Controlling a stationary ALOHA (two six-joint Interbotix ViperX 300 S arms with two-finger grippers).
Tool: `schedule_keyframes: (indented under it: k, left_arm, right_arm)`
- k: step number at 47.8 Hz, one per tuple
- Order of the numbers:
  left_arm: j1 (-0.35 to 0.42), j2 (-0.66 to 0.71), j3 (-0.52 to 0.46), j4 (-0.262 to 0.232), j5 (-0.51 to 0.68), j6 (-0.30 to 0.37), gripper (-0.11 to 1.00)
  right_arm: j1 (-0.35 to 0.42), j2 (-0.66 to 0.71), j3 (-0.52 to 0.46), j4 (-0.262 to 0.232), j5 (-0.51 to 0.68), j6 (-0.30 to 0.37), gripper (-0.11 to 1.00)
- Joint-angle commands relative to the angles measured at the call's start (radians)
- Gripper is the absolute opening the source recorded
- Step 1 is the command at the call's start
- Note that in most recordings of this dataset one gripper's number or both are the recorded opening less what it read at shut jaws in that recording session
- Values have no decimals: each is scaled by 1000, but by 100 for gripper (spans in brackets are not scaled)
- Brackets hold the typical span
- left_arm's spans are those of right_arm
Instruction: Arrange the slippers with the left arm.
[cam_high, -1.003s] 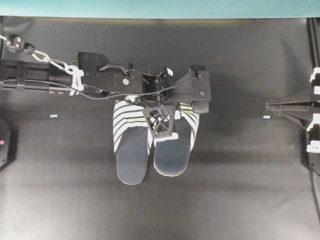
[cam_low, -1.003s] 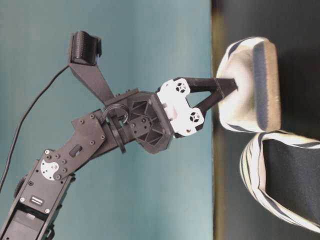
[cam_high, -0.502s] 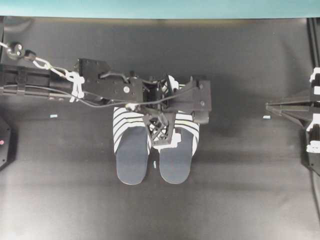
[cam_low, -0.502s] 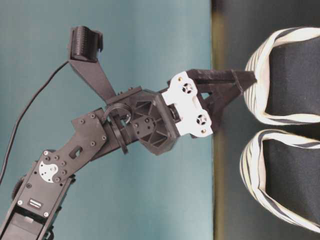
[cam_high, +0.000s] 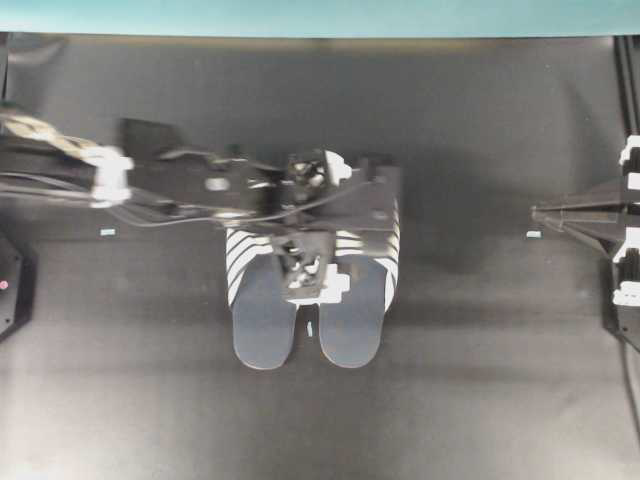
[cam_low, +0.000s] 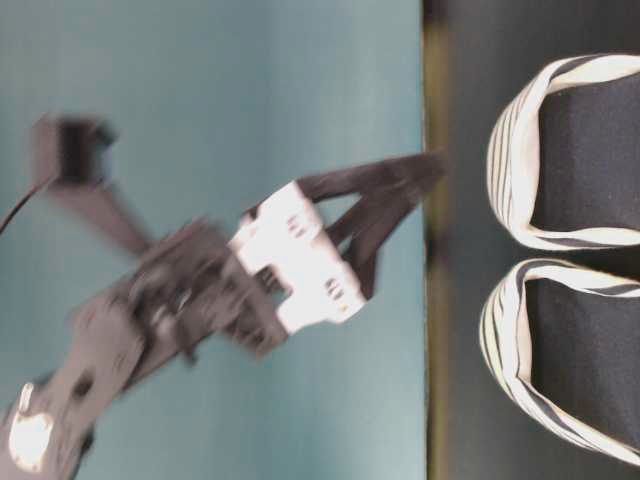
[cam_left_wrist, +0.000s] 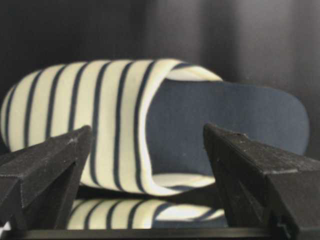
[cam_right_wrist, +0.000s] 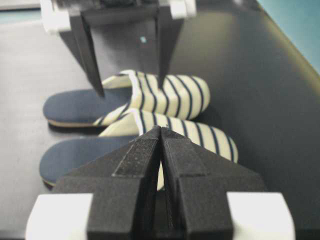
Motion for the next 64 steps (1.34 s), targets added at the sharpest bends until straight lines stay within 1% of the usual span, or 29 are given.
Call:
schedule_keyframes:
  k: [1, 10, 14, 25, 34, 43, 55, 64]
  left_arm:
    - [2, -101, 71, 3, -60, -2, 86]
    - [-5, -193, 196, 3, -164, -8, 86]
    - [-12, -215, 225, 3, -195, -8, 86]
    - [-14, -279, 299, 3, -212, -9, 86]
    - [-17, -354, 357, 3, -253, -9, 86]
    - [-17, -448, 451, 3, -296, -12, 86]
    - [-18, -581, 574, 2, -425, -28, 86]
    - [-18, -634, 614, 3, -437, -28, 86]
  right_arm:
    - [-6, 3, -3, 3, -11, 6, -1]
    - [-6, 2, -2, 3, -11, 6, -1]
    - [-6, 0, -2, 3, -11, 6, -1]
    - [-6, -2, -2, 3, -6, 5, -1]
    - [-6, 0, -2, 3, 2, 5, -1]
    - [-6, -3, -2, 3, 31, 5, -1]
    - [-6, -28, -2, 3, 44, 5, -1]
    - [-8, -49, 3, 3, 46, 5, -1]
